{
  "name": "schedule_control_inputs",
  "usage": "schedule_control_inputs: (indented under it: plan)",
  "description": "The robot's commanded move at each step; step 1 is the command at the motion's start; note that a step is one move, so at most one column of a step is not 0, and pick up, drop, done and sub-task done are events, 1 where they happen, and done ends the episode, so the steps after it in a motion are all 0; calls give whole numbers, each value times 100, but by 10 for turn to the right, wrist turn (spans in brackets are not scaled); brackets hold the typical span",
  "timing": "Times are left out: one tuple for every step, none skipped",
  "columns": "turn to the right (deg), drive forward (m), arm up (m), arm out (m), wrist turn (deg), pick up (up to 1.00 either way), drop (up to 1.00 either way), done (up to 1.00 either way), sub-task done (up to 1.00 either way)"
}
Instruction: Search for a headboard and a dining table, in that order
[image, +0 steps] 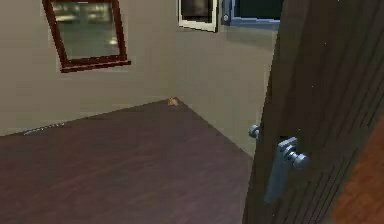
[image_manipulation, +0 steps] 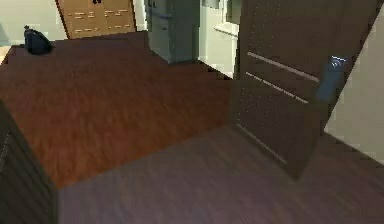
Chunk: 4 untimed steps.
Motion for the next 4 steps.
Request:
schedule_control_inputs:
  plan:
    - [-450, 0, 0, 0, 0, 0, 0, 0, 0]
    - [-450, 0, 0, 0, 0, 0, 0, 0, 0]
    - [-300, 0, 0, 0, 0, 0, 0, 0, 0]
    - [0, 100, 0, 0, 0, 0, 0, 0, 0]
